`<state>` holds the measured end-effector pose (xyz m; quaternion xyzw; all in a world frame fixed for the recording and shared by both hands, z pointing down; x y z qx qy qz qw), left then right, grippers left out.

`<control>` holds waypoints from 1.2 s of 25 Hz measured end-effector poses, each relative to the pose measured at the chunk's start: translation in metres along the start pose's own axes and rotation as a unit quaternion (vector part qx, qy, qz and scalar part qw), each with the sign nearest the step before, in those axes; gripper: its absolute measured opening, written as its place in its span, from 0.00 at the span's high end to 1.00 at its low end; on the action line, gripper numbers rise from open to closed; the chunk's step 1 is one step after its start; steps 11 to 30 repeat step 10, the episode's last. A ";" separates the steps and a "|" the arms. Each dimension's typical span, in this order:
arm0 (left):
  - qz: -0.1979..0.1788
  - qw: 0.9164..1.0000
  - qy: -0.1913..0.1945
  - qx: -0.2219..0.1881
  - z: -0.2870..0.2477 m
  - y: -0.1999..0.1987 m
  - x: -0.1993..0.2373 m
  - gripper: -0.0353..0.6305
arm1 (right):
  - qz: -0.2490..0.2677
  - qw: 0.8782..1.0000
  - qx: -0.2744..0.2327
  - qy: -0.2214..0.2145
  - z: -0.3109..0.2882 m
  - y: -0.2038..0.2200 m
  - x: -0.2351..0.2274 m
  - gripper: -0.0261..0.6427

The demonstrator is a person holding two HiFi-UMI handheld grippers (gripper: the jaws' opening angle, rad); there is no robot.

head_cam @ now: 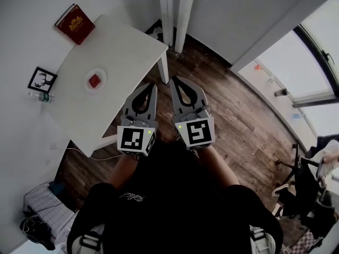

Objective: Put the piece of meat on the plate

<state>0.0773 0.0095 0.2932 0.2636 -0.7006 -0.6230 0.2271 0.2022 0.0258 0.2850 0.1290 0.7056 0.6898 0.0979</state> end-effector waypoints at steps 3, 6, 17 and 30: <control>-0.002 1.000 0.004 0.001 -0.002 -0.002 -0.003 0.94 | 0.008 1.000 -0.003 -0.001 0.004 0.003 -0.003 0.93; -0.009 1.000 0.009 -0.002 -0.005 -0.006 -0.004 0.94 | -0.006 1.000 -0.007 0.004 0.006 0.000 -0.004 0.93; -0.013 1.000 0.011 -0.008 -0.009 -0.008 -0.008 0.94 | 0.007 1.000 -0.001 0.014 0.006 0.002 -0.010 0.93; -0.013 1.000 0.011 -0.008 -0.009 -0.008 -0.008 0.94 | 0.007 1.000 -0.001 0.014 0.006 0.002 -0.010 0.93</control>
Point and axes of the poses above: the fingertips, and each gripper's own axes: z backward along the fingers, x to its left, y out of its underside, the point moved 7 cm from there along z, backward along the fingers, and after that the axes turned 3 degrees about x, right-handed, at the moved point
